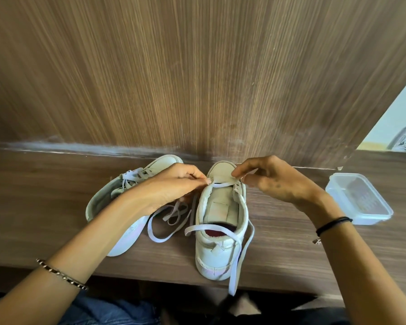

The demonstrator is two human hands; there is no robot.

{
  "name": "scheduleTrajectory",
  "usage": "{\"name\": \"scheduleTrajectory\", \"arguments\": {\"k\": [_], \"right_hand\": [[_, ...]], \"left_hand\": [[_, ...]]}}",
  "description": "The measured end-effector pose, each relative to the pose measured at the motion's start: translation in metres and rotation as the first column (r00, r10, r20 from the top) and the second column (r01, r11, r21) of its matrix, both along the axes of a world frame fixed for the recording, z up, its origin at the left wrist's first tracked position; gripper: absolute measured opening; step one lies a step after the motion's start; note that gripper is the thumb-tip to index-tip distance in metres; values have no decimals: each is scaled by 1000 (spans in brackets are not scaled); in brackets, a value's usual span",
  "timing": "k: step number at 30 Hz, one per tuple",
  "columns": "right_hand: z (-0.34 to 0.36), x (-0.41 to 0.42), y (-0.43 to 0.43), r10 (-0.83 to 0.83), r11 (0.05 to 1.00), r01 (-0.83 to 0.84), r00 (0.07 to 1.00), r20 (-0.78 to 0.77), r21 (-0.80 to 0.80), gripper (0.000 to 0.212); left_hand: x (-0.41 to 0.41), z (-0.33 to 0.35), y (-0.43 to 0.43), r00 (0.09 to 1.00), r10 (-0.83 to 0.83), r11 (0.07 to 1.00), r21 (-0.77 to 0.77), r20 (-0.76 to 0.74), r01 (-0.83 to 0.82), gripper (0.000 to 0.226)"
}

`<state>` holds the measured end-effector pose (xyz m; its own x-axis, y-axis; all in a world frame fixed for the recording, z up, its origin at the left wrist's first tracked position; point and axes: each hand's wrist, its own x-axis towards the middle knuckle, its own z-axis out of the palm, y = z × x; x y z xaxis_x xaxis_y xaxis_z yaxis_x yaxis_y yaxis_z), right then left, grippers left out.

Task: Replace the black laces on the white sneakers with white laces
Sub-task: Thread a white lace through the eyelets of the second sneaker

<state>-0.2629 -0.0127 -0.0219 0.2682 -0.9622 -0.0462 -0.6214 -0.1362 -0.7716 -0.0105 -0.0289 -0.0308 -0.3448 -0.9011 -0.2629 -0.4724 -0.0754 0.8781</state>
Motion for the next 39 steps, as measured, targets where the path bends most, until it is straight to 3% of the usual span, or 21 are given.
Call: {"name": "scheduleTrajectory", "arguments": {"k": [5,8,10,17,21,24,29,33,39], "right_hand": [[0,1,0,69,996,-68,998,-10,64,22],[0,2,-1,61,997,-60,998,-21,57,21],[1,3,-1,60,996,-58,998,-25,64,22],[6,11,4,-33,996,34,999,-24,80,12],[4,17,9,-134,985,127,990,47,120,10],[2,17,10,-170,971,153,982,79,186,20],[5,13,14,-164,945,96,966,200,311,41],[6,13,15,-155,946,94,972,177,311,47],[8,13,15,-155,944,94,972,175,317,47]], "left_hand": [[-1,3,1,997,47,998,28,59,-48,25],[-7,-5,1,963,176,961,246,-204,-124,18],[-6,-9,0,946,187,957,266,-265,-115,19],[-10,-1,11,980,136,990,67,-146,-127,24],[-17,7,17,976,210,977,-14,-61,-211,23],[-16,5,21,974,201,967,-179,106,-180,23],[-18,2,27,936,259,908,-391,240,-151,22],[-26,3,33,917,301,855,-499,263,-137,23],[-23,1,34,926,320,845,-502,199,-184,24]]}}
